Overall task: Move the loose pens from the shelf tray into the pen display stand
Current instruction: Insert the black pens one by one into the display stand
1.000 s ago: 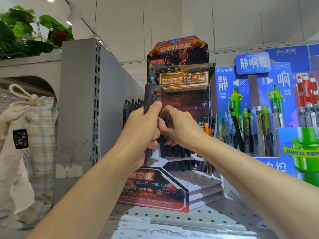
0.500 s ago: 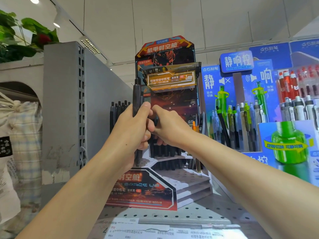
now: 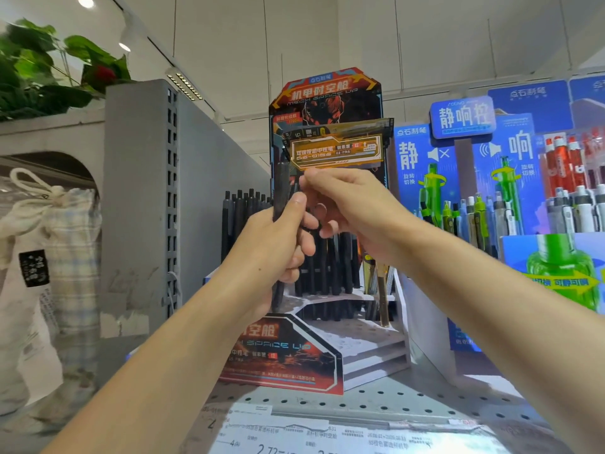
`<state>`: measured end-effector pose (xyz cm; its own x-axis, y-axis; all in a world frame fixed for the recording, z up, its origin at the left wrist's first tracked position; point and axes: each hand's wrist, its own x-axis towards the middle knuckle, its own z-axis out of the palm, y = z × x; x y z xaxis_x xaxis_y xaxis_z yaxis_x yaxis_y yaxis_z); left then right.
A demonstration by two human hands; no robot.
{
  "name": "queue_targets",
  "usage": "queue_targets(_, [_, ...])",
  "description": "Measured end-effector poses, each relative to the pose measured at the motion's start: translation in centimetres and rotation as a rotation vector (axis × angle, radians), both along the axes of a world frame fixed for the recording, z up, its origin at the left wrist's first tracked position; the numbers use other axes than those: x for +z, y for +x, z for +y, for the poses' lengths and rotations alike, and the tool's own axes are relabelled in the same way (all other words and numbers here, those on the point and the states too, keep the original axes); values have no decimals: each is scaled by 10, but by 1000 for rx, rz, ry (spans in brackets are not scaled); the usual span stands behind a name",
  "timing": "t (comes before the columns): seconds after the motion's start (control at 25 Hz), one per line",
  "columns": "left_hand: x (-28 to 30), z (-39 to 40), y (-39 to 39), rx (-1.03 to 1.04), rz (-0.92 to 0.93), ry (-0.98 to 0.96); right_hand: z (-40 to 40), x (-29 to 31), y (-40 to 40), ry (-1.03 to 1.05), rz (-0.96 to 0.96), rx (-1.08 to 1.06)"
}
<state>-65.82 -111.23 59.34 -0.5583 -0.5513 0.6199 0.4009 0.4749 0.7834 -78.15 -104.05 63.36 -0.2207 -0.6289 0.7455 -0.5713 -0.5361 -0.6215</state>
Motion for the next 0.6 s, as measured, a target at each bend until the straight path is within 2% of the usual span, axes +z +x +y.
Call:
queue_targets(0.12, [-1,3,-1,-55,-14,-5,5,4,1,190,26,170])
queue_targets(0.2, [-2,5,-1,-61,-27,-13,8,6,-3,213,11,180])
queue_targets(0.28, [-3,6,0,-74,-31,-5,9,7,-5,144,-35,143])
queue_targets(0.44, [-6,7,4,-80,-68,13,15,19,-10,-80,-302,25])
queue_targets(0.6, [-13,6,9,20,-120,-14,20,33,-18,-268,-284,-236])
